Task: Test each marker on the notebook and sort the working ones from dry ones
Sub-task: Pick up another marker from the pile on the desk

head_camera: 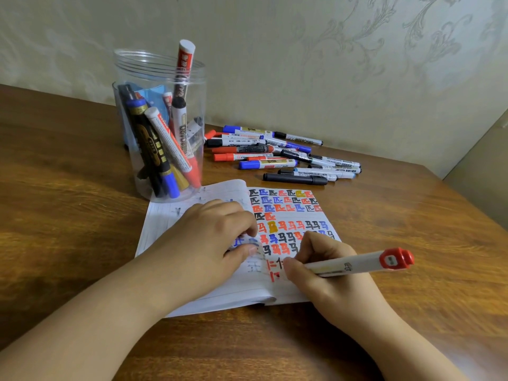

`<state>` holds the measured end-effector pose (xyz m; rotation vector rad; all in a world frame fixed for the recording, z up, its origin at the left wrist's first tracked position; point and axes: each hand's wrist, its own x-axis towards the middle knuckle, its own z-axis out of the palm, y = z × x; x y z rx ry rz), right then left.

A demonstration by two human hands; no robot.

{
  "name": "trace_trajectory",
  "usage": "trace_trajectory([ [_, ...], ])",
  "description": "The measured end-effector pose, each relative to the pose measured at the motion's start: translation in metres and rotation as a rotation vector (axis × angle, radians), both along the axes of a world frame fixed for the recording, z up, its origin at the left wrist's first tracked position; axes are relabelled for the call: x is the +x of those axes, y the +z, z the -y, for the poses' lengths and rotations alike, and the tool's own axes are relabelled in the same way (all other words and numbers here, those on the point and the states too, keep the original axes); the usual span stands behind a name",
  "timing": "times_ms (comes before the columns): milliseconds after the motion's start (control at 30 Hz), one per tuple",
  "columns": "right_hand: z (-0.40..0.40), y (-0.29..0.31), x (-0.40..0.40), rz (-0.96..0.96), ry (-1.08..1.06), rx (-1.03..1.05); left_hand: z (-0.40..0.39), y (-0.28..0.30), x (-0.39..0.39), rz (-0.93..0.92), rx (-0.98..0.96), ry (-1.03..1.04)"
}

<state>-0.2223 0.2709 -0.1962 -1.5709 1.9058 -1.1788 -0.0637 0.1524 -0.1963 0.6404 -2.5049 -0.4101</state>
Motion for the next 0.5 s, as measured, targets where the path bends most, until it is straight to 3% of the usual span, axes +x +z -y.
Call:
trace_trajectory([
  [200,0.001,-0.001,-0.001,-0.045,-0.015,0.019,-0.001,0.002,0.000,0.022,0.028,-0.007],
  [367,0.001,0.005,-0.001,0.043,-0.136,-0.068,-0.001,0.004,0.001,-0.053,-0.013,-0.006],
  [500,0.013,0.027,0.002,-0.194,-0.237,0.056,-0.004,0.011,0.003,-0.198,-0.006,0.009],
])
